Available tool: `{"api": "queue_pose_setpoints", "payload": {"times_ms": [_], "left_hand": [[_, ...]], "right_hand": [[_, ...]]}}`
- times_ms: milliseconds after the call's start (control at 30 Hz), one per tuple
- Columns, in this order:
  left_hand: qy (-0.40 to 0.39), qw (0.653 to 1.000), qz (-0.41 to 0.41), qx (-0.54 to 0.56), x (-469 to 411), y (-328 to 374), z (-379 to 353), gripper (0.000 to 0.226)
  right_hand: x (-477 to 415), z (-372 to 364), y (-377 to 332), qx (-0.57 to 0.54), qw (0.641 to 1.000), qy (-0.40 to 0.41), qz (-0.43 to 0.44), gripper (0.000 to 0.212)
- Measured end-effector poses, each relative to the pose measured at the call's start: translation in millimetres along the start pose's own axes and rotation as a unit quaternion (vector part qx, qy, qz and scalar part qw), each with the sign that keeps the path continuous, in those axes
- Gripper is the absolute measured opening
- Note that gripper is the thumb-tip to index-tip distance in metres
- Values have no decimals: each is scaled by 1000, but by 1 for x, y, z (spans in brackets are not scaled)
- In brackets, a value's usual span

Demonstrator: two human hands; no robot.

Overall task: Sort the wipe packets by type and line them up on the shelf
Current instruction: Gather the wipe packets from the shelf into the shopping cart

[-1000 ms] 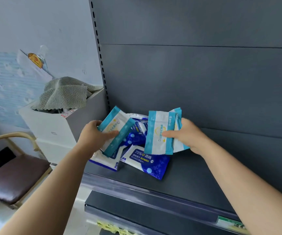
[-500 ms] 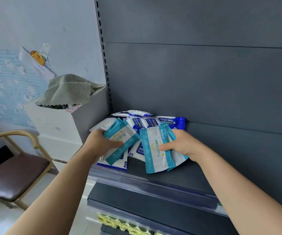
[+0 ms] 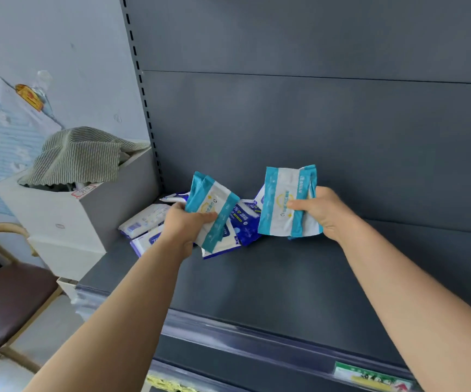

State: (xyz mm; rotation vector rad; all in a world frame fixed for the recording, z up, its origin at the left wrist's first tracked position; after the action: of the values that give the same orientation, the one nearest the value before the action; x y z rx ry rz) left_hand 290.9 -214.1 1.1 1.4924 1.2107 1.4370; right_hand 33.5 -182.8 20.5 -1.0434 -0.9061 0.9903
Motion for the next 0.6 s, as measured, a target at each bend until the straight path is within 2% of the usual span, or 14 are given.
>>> {"api": "queue_pose_setpoints", "payload": {"times_ms": [133, 367, 467, 533, 600], "left_hand": [[18, 998, 28, -47, -14, -8, -23, 47], [30, 992, 35, -114, -18, -8, -47, 48], [30, 994, 27, -106, -12, -11, -54, 50], [26, 995, 35, -86, -6, -15, -58, 57], [23, 997, 46, -55, -1, -20, -62, 73]], "right_hand": [[-23, -11, 14, 8, 1000, 4, -10, 21], [-49, -16, 21, -23, 997, -70, -35, 24], [-50, -15, 24, -30, 995, -80, -45, 21], [-49, -10, 26, -41, 993, -92, -54, 21], [-45, -3, 29, -45, 991, -107, -67, 17]]}}
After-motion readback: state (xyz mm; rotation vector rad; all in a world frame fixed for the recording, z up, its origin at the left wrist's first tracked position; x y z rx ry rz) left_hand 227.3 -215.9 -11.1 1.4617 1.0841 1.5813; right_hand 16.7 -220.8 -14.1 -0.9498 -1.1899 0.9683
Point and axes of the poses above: each hand's wrist, its own x-axis away from the middle knuckle, its own z-axis out of the back of the hand, y = z × x, the point moved 3 cm from there along -x, towards the middle knuckle, and after that the axes turned 4 degrees about x, right-handed, at the moved point
